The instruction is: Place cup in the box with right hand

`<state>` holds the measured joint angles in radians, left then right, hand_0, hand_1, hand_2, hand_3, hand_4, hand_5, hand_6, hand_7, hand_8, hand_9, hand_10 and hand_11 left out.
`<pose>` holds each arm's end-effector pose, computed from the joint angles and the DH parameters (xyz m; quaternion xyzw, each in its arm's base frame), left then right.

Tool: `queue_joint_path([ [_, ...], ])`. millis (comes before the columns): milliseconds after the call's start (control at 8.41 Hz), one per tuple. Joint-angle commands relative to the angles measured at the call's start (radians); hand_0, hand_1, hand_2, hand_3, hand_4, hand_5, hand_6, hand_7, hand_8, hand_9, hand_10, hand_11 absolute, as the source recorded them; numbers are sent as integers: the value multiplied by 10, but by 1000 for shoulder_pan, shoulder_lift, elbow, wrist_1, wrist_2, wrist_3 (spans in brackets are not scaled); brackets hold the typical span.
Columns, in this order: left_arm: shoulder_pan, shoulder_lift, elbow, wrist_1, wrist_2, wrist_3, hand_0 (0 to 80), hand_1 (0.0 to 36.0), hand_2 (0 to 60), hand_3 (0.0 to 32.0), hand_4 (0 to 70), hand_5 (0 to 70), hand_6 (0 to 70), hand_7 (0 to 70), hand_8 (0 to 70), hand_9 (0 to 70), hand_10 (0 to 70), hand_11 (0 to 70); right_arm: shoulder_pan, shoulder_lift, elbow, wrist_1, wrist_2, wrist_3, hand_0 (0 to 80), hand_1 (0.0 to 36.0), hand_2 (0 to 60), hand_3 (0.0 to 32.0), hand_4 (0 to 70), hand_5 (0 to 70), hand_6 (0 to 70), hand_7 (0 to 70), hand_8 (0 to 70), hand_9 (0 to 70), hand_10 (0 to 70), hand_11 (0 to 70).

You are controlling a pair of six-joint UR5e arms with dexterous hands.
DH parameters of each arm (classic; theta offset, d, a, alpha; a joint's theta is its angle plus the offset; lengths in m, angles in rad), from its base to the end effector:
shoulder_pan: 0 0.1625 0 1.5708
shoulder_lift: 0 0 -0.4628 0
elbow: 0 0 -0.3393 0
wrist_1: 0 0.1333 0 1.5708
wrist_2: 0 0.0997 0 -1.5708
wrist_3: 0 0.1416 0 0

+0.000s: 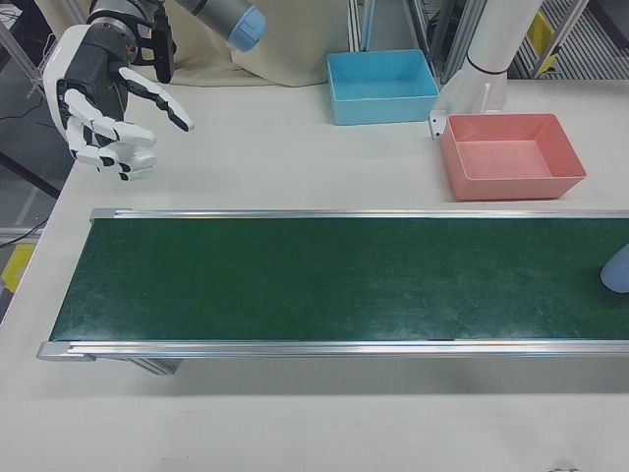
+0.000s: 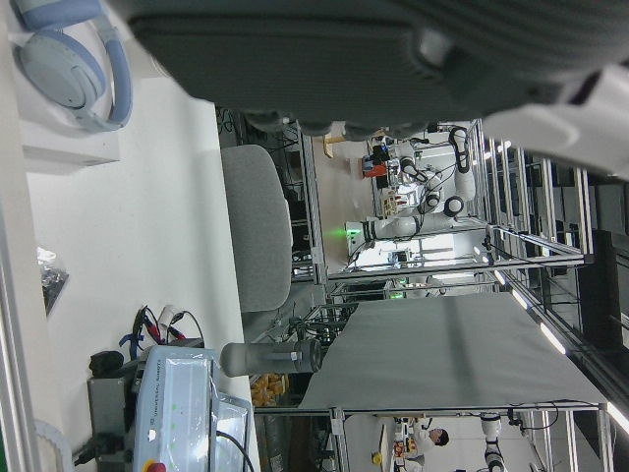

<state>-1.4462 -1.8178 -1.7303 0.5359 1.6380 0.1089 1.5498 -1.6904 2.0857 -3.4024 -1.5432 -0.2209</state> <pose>-0.0542 -0.5631 0.5942 -0.0304 0.6593 -0.7432 0.1095 0.1285 -0.4143 0.5712 0.0842 -0.7483 0.6544 0.0691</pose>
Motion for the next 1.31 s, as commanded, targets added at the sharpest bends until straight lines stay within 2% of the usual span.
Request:
queue_joint_path([
  [0,1,0,0,-1,-1,0,0,0,0,0,0,0,0,0,0,0,0,0,0,0,1,0,0,0,800,360,160,0,166,200,187,655,371,465,284,444],
  [1189,0,0,0,1,0,0,0,0,0,0,0,0,0,0,0,0,0,0,0,0,1,0,0,0,800,360,161,0,177,200,188,660,374,468,289,449],
])
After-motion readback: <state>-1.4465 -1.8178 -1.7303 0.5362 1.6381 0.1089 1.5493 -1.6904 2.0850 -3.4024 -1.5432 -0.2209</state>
